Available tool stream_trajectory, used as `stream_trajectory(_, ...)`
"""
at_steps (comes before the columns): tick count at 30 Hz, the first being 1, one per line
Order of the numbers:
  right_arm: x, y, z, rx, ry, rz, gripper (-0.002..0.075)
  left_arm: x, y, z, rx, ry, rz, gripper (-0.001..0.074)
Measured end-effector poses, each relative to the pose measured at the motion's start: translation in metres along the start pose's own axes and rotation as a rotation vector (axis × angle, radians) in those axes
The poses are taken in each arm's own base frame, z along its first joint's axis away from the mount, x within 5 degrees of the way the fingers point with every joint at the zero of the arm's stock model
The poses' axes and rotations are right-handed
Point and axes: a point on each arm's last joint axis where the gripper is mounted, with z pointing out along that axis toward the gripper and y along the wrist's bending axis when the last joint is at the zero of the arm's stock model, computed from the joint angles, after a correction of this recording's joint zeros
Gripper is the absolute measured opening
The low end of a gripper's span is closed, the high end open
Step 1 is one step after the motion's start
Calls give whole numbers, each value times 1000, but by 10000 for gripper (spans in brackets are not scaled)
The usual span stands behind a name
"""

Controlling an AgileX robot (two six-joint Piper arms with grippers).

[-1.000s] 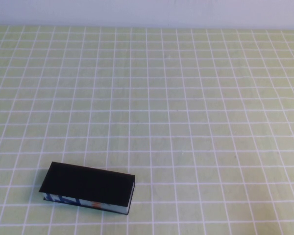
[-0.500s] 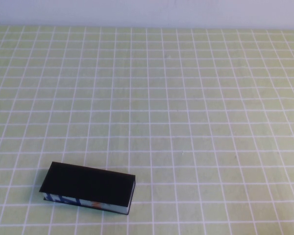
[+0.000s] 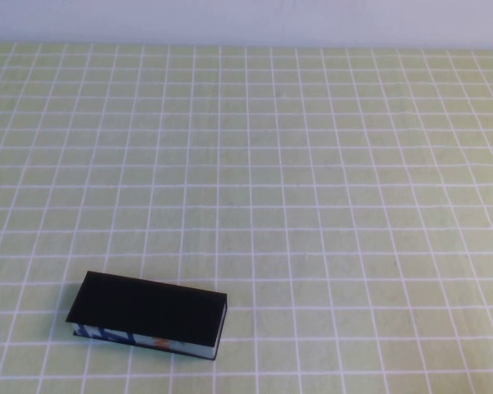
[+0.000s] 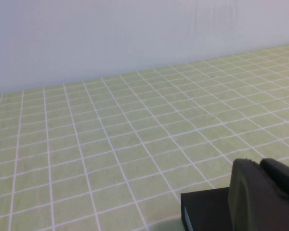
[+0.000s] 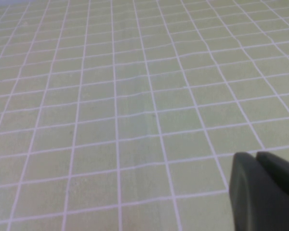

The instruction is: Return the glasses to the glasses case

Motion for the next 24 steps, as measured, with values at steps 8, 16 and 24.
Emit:
stream_trajectory(8,0,0,0,0,0,0,-11,0,0,0,0,0,0,-4)
stream_trajectory(16,0,0,0,-4,2,11,-11,-3,10,-1,-108,-31,-45,-4)
stream_trajectory(24,0,1,0,-8,2,21,-11,18,11,-2,-142,189,-124,-4)
